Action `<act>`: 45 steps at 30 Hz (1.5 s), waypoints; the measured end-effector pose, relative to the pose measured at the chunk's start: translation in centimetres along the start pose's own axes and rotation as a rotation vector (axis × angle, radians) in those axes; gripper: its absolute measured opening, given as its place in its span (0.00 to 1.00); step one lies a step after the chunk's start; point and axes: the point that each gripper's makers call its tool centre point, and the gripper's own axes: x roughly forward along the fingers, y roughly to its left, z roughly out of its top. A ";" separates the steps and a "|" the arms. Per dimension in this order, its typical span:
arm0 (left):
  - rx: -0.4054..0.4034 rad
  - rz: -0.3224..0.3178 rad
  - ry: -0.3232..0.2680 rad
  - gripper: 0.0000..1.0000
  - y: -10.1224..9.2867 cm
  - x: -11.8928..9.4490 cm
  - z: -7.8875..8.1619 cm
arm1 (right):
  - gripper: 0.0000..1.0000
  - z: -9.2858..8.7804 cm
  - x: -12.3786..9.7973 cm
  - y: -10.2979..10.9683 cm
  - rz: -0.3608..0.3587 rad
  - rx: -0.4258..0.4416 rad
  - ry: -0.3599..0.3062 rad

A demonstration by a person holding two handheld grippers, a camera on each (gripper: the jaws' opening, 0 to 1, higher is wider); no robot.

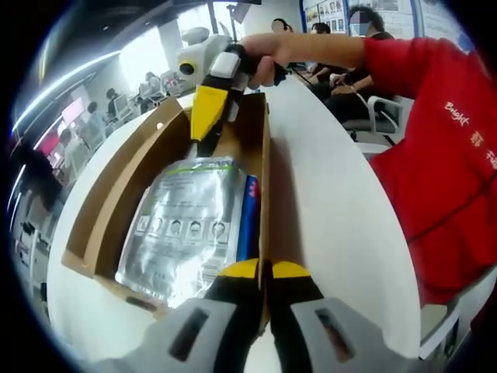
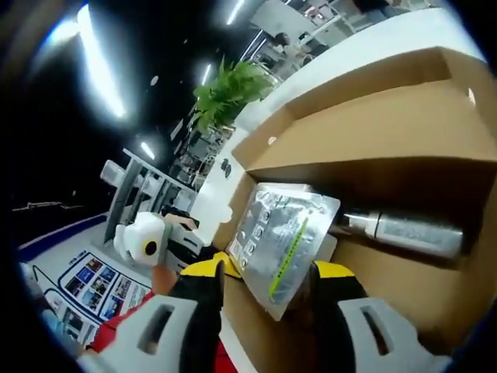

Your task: Operate the shoe box by opening the lid, removing the specified soft item, and placing it in the target area until the item is outside and the box remains undamaged.

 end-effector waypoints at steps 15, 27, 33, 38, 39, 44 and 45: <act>-0.004 -0.003 0.004 0.02 0.0 0.1 0.1 | 0.38 1.2 -0.7 2.2 0.180 0.080 -0.043; -0.002 -0.002 0.003 0.02 -0.2 0.0 0.2 | 0.32 1.4 2.1 1.8 0.166 0.105 -0.033; -0.001 -0.002 0.001 0.02 -0.1 0.0 0.2 | 0.23 2.3 2.7 -0.1 0.043 0.202 -0.088; 0.000 -0.001 -0.001 0.02 0.0 0.0 0.1 | 0.14 1.2 3.2 0.4 0.075 0.184 -0.043; -0.001 -0.003 0.000 0.02 -0.1 0.0 0.1 | 0.11 1.1 3.3 0.7 0.088 0.176 -0.037; -0.002 -0.006 0.002 0.02 -0.1 0.0 0.1 | 0.03 0.7 3.0 1.4 0.047 0.153 -0.050; -0.001 -0.006 0.002 0.02 0.0 0.0 0.1 | 0.03 0.6 3.0 1.6 0.049 0.160 -0.045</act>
